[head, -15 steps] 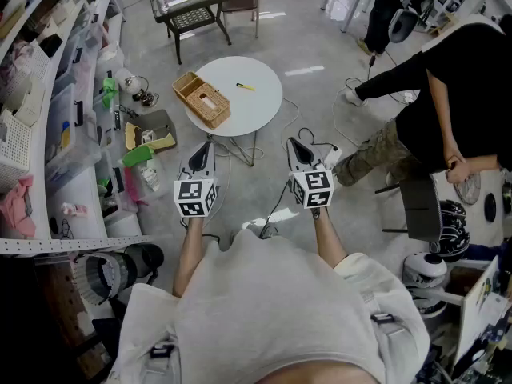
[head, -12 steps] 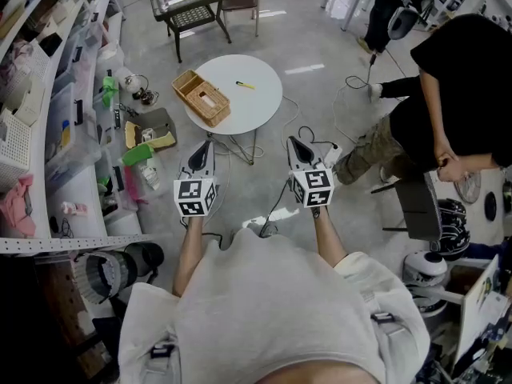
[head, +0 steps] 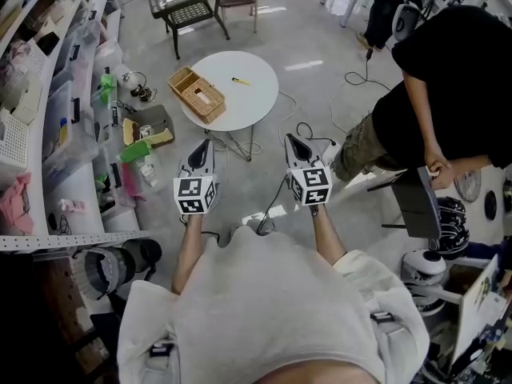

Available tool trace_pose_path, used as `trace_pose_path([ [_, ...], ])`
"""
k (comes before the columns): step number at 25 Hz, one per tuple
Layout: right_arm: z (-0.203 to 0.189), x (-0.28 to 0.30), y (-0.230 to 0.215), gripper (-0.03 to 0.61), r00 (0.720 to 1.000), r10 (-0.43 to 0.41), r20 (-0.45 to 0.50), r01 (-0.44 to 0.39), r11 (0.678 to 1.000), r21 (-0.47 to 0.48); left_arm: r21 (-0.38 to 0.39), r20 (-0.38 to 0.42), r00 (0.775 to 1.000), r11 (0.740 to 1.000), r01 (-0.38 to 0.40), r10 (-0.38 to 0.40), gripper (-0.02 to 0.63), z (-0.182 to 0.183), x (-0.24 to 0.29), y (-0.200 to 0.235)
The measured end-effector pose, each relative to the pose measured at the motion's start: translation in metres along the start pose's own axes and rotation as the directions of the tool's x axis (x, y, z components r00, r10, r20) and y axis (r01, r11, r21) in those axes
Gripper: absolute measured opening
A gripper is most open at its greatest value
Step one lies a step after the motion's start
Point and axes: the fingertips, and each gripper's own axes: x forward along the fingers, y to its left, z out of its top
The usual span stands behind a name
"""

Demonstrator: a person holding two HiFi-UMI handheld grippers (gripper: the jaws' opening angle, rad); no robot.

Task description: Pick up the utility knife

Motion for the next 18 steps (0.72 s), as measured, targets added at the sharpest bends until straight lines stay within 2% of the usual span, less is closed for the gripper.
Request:
trace_pose_path([
  [10,-0.011,-0.003,-0.032,0.031,0.999,0.030,-0.015,-0.030,1.000,-0.004,0.006,-0.010,1.000,1.000,-0.015,0.015,0.023,0.001,0.022,-0.031],
  [18,-0.017,0.009,-0.051,0.031,0.998,0.045,-0.038,-0.045,0.999,0.001,0.003,-0.024,1.000,1.000,-0.015,0.015,0.023,-0.001,0.044,-0.041],
])
